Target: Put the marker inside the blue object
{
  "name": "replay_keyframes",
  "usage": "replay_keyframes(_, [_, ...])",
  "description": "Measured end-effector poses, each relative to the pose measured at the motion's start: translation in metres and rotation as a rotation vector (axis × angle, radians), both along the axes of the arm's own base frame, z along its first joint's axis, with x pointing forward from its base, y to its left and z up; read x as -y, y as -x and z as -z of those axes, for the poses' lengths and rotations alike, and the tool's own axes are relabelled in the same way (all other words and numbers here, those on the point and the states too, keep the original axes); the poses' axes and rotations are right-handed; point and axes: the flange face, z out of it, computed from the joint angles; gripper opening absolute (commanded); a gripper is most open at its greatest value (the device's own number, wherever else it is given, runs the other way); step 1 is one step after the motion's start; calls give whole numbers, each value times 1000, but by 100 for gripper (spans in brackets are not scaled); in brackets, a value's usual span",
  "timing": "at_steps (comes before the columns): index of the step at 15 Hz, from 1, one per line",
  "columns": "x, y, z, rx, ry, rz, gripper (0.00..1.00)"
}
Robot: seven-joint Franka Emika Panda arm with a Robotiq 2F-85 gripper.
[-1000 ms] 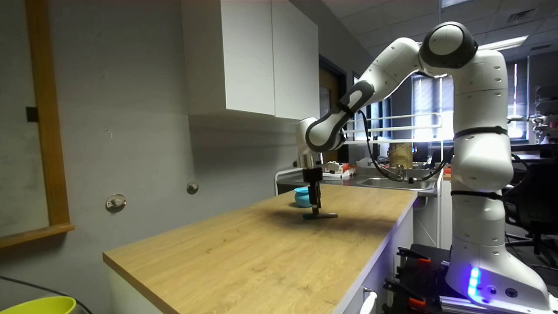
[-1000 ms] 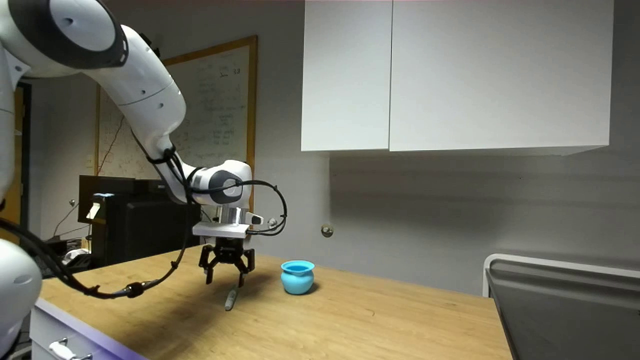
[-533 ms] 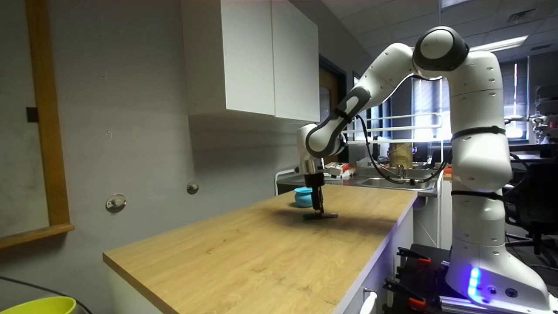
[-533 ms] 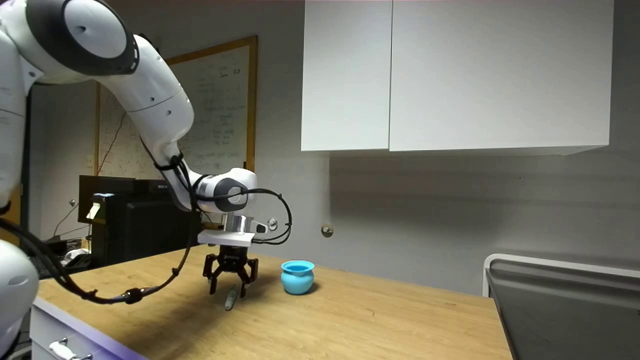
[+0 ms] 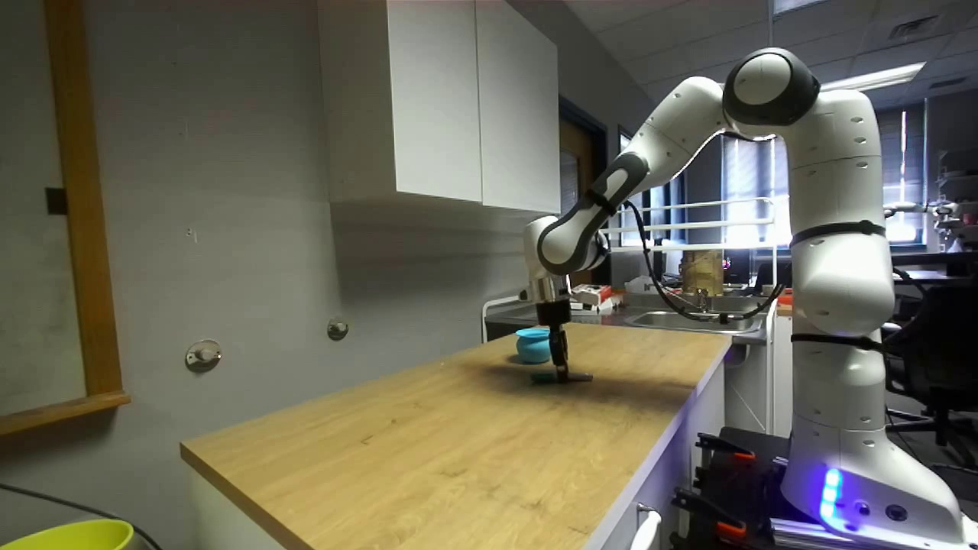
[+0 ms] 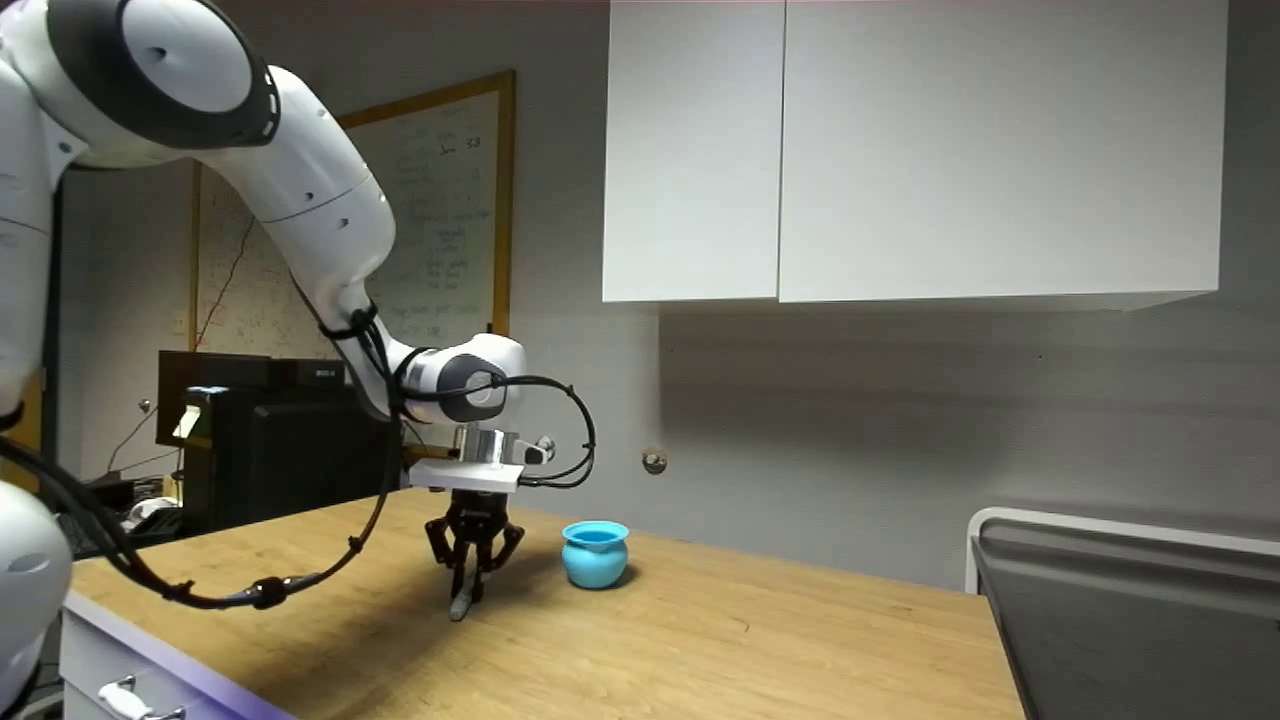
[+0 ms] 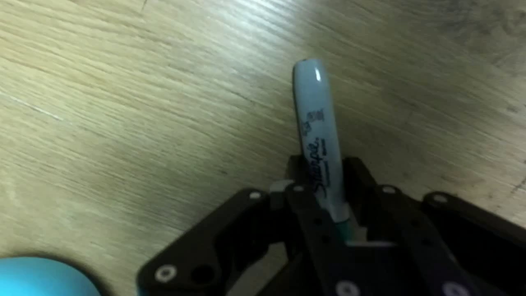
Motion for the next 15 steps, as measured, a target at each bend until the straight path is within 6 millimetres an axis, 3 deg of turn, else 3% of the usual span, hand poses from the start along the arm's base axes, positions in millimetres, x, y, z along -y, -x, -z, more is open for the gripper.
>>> replay_keyframes(5, [-5,-9,-17,45,-10,8,5])
replay_keyframes(12, [-41,-21,-95,256,-70,75,5])
replay_keyframes(15, [-45,-26,-127,364,-96,124,5])
